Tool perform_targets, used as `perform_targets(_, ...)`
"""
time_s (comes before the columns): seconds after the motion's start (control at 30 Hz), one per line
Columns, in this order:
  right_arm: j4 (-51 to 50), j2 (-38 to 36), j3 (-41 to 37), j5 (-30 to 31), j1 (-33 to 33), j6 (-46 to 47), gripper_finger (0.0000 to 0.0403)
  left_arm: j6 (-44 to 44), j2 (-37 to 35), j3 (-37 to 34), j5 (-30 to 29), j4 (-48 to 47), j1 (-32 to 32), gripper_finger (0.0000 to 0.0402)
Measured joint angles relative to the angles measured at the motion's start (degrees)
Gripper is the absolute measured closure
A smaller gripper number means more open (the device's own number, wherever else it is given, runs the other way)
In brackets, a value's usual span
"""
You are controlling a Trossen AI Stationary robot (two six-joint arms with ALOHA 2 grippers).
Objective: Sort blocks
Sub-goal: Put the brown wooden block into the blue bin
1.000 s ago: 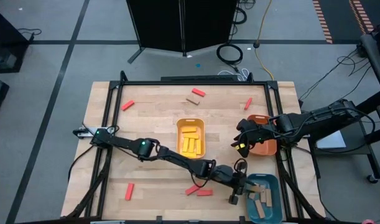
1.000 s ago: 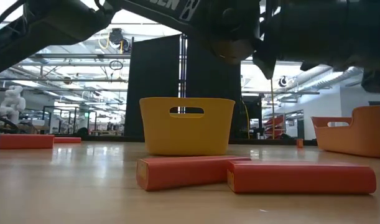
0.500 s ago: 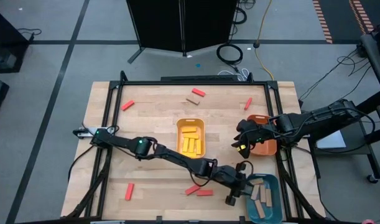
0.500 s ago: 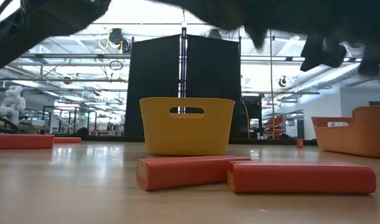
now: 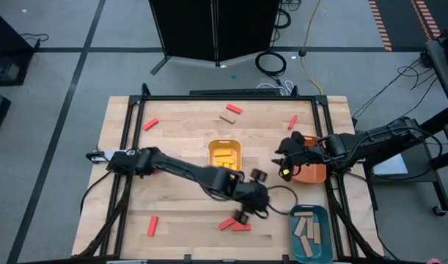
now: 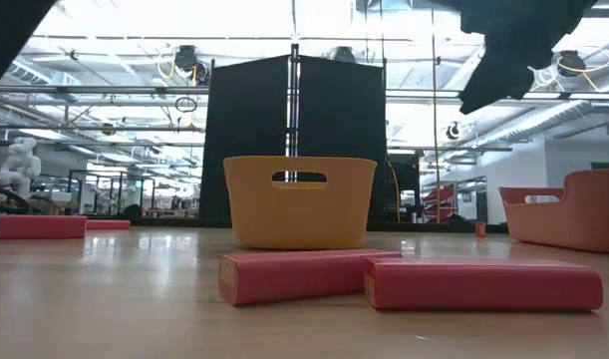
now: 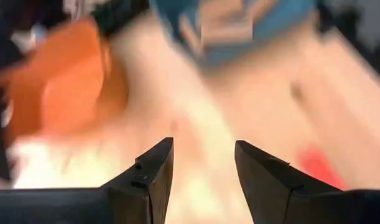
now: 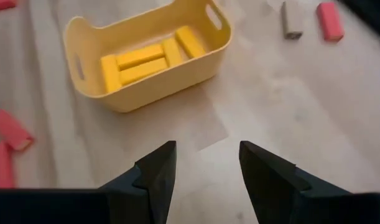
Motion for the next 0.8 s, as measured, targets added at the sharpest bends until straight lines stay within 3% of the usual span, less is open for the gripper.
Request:
perform_targets(0.17, 0.2, 0.0, 0.0, 1.9, -0.6, -2.4, 0.0234, 1.6, -9.0, 0.0, -1.1, -15.1, 4.4, 0.0233)
perform_targets(0.5, 0.5, 0.0, 0.0, 3.4, -0.9, -1.8, 0.0234, 1.8, -23.9, -0.3, 2.0, -25.0, 18.0, 0.0233)
perform_targets(0.8, 7.0, 0.0, 0.0, 4.5, -1.2, -6.2, 0.0234, 3.8, -28.8, -0.4, 15.9, -31.9, 29.0, 0.0233)
